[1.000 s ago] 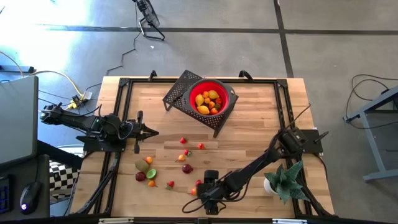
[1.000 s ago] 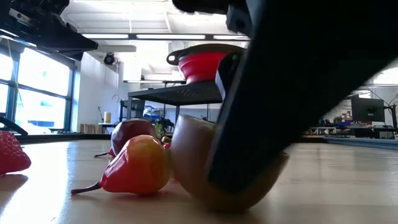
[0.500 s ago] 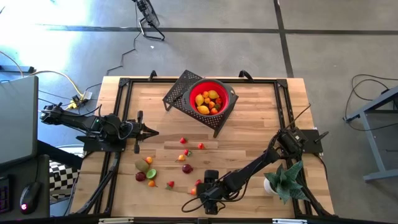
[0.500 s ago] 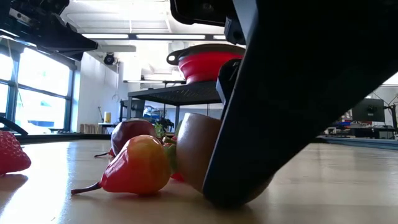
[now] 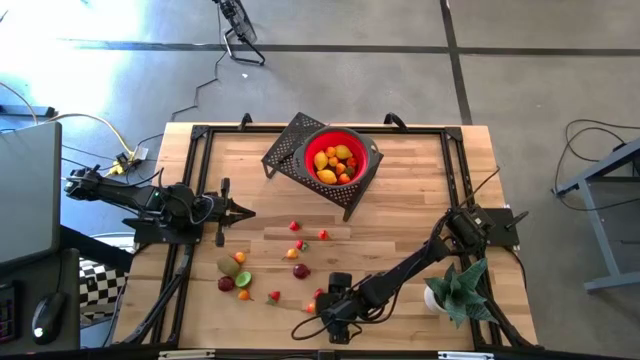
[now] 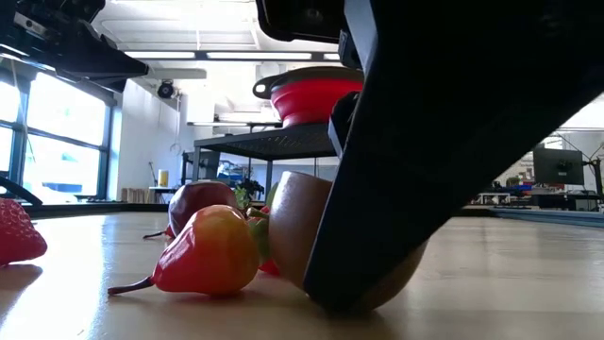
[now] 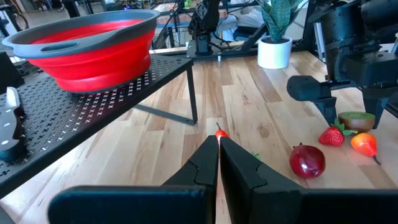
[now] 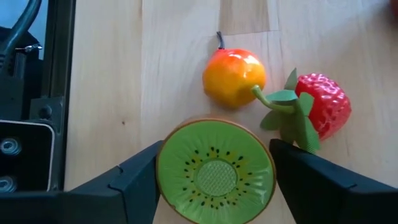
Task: Pick & Place Fruit
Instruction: Put the sliced kiwi into the strainer bowl on the shelf
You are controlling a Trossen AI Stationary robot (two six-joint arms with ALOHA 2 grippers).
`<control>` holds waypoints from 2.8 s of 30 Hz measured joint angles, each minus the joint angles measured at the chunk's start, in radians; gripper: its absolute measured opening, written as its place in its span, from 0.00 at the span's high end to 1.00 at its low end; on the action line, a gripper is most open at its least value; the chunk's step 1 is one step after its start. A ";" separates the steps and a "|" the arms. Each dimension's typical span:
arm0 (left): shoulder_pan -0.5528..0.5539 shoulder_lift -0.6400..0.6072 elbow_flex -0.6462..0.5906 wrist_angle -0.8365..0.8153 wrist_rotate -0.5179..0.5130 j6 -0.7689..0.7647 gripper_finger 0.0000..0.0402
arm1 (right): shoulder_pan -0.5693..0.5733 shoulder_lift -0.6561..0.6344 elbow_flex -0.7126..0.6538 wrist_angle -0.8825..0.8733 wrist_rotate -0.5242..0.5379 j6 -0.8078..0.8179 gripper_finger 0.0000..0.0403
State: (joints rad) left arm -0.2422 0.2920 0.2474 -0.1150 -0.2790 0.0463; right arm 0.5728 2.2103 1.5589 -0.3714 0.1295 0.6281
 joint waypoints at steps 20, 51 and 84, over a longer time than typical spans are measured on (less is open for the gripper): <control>0.000 0.000 0.000 0.000 0.000 0.000 0.97 | -0.002 -0.053 -0.002 -0.053 -0.063 0.009 0.42; 0.000 0.000 0.000 -0.008 0.001 0.000 0.97 | -0.193 -0.459 0.000 -0.161 -0.004 -0.024 0.44; 0.000 0.000 0.000 -0.008 -0.005 0.035 0.97 | -0.872 -0.648 0.000 -0.185 -0.038 -0.404 0.43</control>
State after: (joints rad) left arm -0.2421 0.2920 0.2474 -0.1227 -0.2836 0.0814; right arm -0.2997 1.5620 1.5585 -0.5565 0.0912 0.2245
